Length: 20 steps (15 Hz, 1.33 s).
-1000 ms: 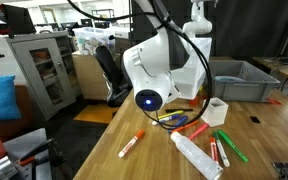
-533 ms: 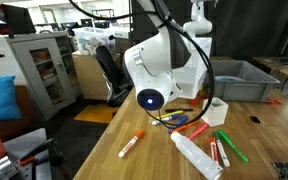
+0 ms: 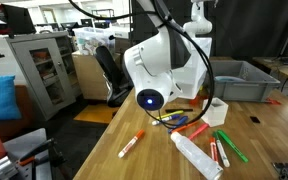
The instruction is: Open the second drawer of the cabinet
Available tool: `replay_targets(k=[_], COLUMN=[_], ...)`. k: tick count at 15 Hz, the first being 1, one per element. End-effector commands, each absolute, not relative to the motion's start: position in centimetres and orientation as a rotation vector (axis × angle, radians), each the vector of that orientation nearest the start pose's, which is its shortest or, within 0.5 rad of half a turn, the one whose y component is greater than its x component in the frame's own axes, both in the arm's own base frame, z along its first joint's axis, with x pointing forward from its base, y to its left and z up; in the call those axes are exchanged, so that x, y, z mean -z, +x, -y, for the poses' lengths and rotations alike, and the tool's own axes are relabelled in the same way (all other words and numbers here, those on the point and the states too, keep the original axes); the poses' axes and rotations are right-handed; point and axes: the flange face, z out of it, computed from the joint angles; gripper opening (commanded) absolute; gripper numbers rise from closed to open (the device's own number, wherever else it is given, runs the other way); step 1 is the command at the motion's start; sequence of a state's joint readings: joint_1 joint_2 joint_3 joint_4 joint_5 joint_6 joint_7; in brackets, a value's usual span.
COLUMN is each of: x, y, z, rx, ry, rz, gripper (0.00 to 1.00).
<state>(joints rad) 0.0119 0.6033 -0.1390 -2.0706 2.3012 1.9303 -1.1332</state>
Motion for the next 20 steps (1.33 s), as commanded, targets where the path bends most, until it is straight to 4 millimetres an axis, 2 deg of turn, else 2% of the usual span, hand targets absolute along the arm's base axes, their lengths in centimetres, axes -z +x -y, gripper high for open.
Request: replay_targets(k=[1,20], x=[-16.2,-17.4], y=[58.1,52.2], z=[2.3,3.5], rx=[0.672,0.690], ry=[-1.520,-1.542], rz=[-0.765,-0.820], gripper=[0.04,0.04])
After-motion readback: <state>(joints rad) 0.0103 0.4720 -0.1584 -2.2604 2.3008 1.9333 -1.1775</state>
